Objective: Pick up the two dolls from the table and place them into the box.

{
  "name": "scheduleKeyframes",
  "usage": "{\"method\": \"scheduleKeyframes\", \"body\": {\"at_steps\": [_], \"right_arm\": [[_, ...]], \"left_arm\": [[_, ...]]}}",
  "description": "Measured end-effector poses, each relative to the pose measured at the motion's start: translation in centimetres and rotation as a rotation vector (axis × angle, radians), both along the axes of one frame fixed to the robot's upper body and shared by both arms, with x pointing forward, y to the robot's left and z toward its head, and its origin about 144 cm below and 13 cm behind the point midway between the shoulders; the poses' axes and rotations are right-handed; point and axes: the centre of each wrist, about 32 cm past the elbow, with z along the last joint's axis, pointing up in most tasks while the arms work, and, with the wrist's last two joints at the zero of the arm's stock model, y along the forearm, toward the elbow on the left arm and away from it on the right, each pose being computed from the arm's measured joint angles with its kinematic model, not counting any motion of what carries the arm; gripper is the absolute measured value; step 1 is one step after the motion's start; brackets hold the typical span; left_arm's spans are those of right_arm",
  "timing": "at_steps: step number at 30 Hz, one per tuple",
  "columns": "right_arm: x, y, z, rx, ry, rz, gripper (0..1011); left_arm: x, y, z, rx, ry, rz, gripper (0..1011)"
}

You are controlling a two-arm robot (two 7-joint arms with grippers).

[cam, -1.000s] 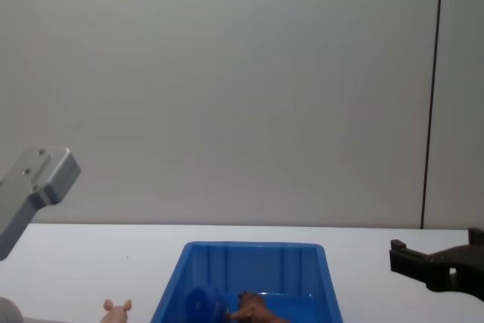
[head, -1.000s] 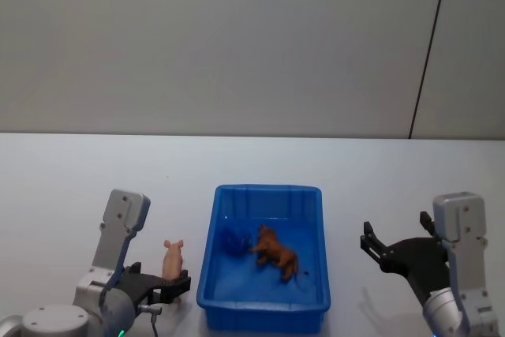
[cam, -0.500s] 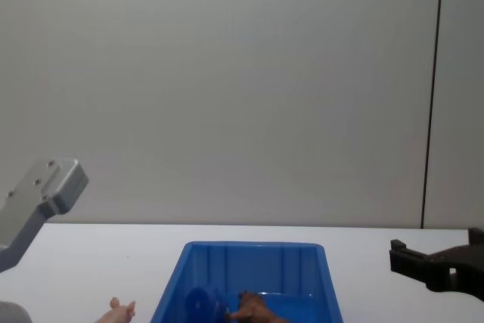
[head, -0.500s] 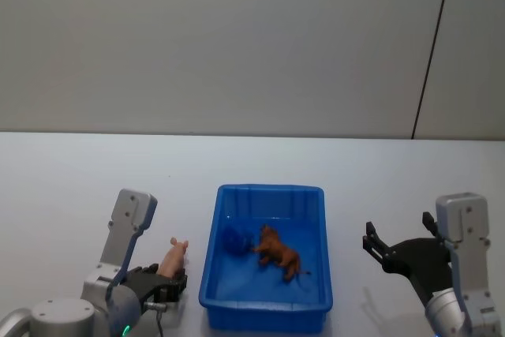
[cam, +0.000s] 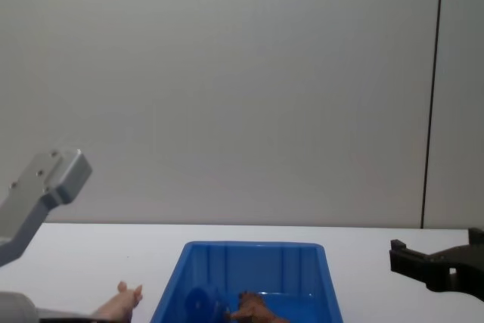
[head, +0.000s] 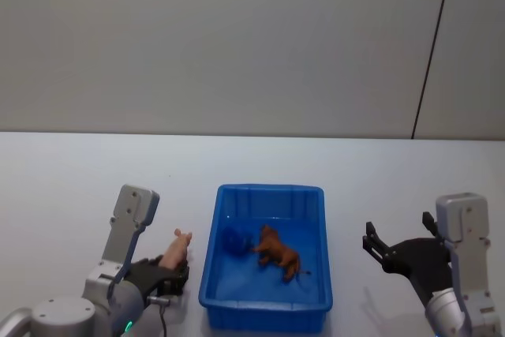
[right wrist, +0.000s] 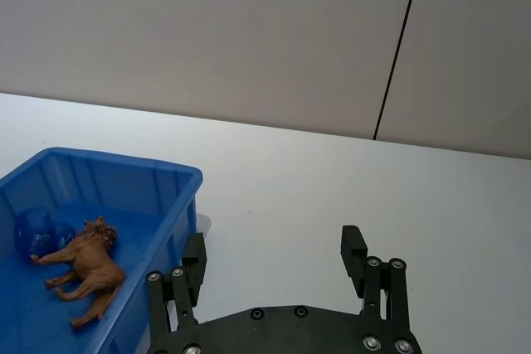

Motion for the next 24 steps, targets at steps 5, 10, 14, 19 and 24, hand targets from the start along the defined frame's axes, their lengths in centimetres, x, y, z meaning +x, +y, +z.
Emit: {"method": "scheduleKeyframes", "body": {"at_steps": [5, 10, 14, 19, 24], "right_arm": [[0.0, 0.0, 0.0, 0.0, 0.0, 0.0, 1001], [0.0, 0.0, 0.0, 0.0, 0.0, 0.0, 1001], [0.0, 0.0, 0.0, 0.0, 0.0, 0.0, 1001], [0.0, 0.0, 0.0, 0.0, 0.0, 0.0, 1001], [0.0, 0.0, 0.0, 0.0, 0.0, 0.0, 1001]], "left_arm": [[-0.3, 0.0, 0.4, 0.003, -0.047, -0.011, 380], [-0.6, -0.1, 1.2, 0.013, -0.111, -0.028, 380], [-0.9, -0.2, 1.9, 0.028, -0.174, -0.047, 380], [-1.1, -0.3, 2.7, 0.045, -0.24, -0.073, 380], [-1.1, -0.4, 3.4, 0.053, -0.306, -0.113, 380]]}}
